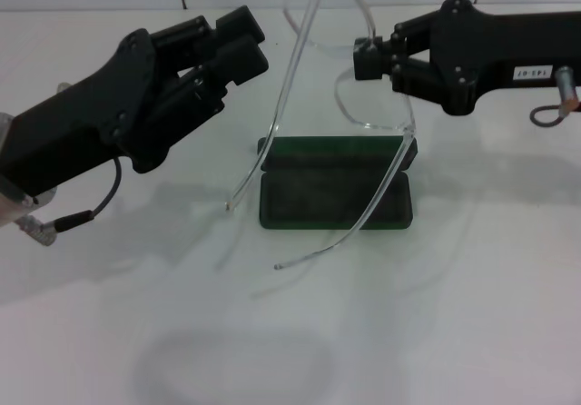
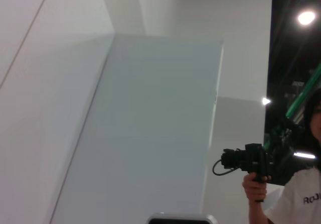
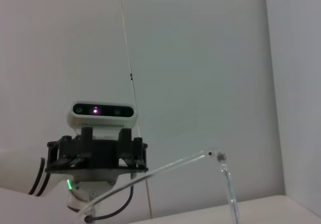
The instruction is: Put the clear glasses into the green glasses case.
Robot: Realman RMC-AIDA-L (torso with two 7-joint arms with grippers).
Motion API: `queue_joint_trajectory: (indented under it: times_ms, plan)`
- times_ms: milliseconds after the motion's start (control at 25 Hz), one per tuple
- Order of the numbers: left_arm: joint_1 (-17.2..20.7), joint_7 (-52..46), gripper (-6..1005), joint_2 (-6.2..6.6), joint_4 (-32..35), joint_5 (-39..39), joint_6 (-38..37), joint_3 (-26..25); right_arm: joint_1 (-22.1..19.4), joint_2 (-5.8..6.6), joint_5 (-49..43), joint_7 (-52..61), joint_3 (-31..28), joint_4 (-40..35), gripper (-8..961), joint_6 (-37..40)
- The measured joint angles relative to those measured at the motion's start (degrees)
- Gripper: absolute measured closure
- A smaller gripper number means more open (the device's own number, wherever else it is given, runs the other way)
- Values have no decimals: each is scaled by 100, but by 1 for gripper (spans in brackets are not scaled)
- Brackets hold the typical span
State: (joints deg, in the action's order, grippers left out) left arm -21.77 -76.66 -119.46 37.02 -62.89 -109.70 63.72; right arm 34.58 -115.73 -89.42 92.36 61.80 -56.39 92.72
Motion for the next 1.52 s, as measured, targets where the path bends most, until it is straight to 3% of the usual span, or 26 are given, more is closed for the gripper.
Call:
queue_joint_trajectory:
  times_ms: [440,1520]
  plan:
    - [-230,41,848,-13,-80,-154,15,143,238,-20,31,-162,300,365,876,-41]
    - [-322,491,848,-7,-623,-172,89,162,373,-19,563,-277,681,534,880,219]
